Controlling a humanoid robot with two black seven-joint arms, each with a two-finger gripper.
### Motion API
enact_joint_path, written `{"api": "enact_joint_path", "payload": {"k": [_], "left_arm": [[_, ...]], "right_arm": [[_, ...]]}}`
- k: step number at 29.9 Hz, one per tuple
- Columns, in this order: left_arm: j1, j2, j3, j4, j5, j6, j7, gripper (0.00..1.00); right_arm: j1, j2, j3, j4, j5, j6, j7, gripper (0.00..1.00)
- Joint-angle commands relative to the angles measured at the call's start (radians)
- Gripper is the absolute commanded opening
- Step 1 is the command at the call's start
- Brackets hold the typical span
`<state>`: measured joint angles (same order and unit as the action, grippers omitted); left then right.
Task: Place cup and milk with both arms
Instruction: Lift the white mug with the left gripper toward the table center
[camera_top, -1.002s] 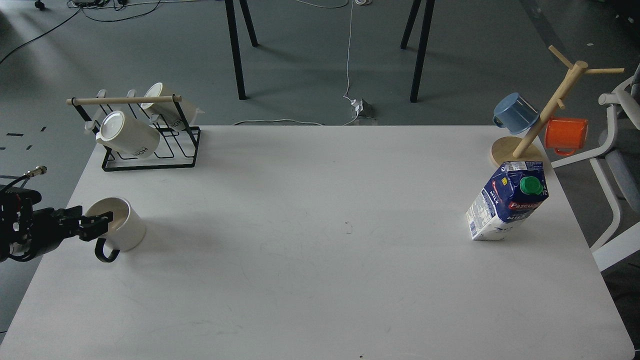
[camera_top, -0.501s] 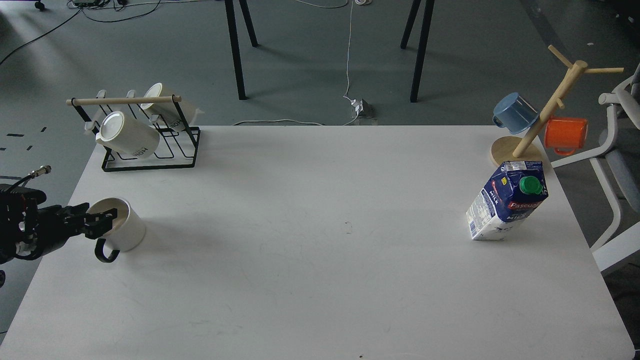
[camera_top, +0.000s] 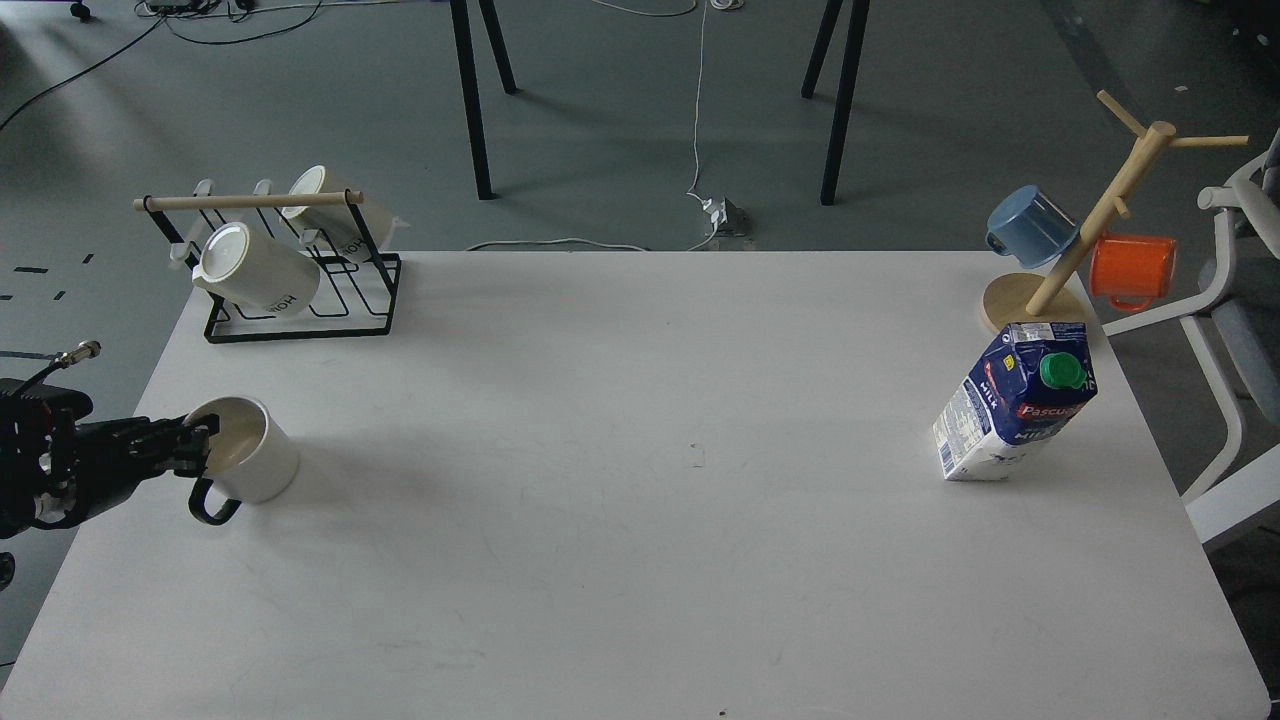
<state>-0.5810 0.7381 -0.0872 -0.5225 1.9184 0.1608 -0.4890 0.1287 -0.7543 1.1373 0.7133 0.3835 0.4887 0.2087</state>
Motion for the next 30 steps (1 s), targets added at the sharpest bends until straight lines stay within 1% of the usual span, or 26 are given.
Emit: {"api": "enact_joint_path", "payload": {"k": [1, 6, 7, 10, 12, 13, 15, 16, 17, 21, 23, 26, 28, 30], "left_arm": [[-0.005, -0.002, -0.002, -0.001, -0.009, 0.006, 0.000, 0.02], [-0.014, 0.000, -0.003, -0.013, -0.009, 0.006, 0.000, 0.00], [-0.014, 0.003, -0.003, -0.031, -0.009, 0.005, 0.000, 0.00], [-0.029, 0.030, -0.025, -0.166, -0.030, -0.004, 0.000, 0.00], [-0.046, 0.082, -0.055, -0.282, -0.059, -0.042, 0.000, 0.00], [-0.060, 0.101, -0.063, -0.330, -0.068, -0.081, 0.000, 0.00], [-0.097, 0.106, -0.078, -0.390, -0.070, -0.150, 0.000, 0.00], [-0.114, 0.101, -0.084, -0.402, -0.070, -0.167, 0.000, 0.00], [-0.129, 0.090, -0.086, -0.405, -0.070, -0.182, 0.000, 0.00], [-0.140, 0.014, -0.086, -0.409, -0.071, -0.198, 0.000, 0.00], [-0.146, -0.025, -0.086, -0.401, -0.072, -0.225, 0.000, 0.00], [-0.146, -0.129, -0.083, -0.396, -0.070, -0.263, 0.000, 0.01], [-0.145, -0.204, -0.075, -0.396, -0.070, -0.271, 0.000, 0.01], [-0.138, -0.249, -0.072, -0.395, -0.068, -0.274, 0.000, 0.01]], "right_arm": [[-0.006, 0.001, 0.001, 0.000, 0.000, 0.000, 0.000, 1.00], [-0.009, 0.001, 0.002, -0.005, 0.000, 0.000, 0.000, 1.00], [-0.009, 0.001, 0.002, -0.009, 0.000, 0.000, 0.000, 1.00], [-0.009, 0.001, 0.004, -0.015, 0.000, 0.000, 0.000, 1.00], [-0.009, 0.001, 0.004, -0.017, 0.000, 0.000, 0.000, 1.00], [-0.009, 0.001, 0.004, -0.017, 0.000, 0.000, 0.000, 1.00], [-0.008, 0.001, 0.004, -0.017, 0.000, 0.000, 0.000, 1.00], [-0.007, 0.001, 0.004, -0.017, 0.000, 0.000, 0.000, 1.00], [-0.007, 0.000, 0.004, -0.018, 0.000, 0.000, 0.000, 1.00], [-0.007, 0.000, 0.002, -0.040, 0.000, 0.000, 0.000, 1.00], [-0.009, 0.000, 0.001, -0.054, 0.000, 0.000, 0.000, 1.00], [-0.009, 0.001, -0.002, -0.055, 0.000, 0.000, 0.000, 1.00], [-0.012, 0.001, -0.002, -0.060, 0.000, 0.000, 0.000, 1.00], [-0.012, 0.001, -0.004, -0.075, 0.000, 0.000, 0.000, 1.00]]}}
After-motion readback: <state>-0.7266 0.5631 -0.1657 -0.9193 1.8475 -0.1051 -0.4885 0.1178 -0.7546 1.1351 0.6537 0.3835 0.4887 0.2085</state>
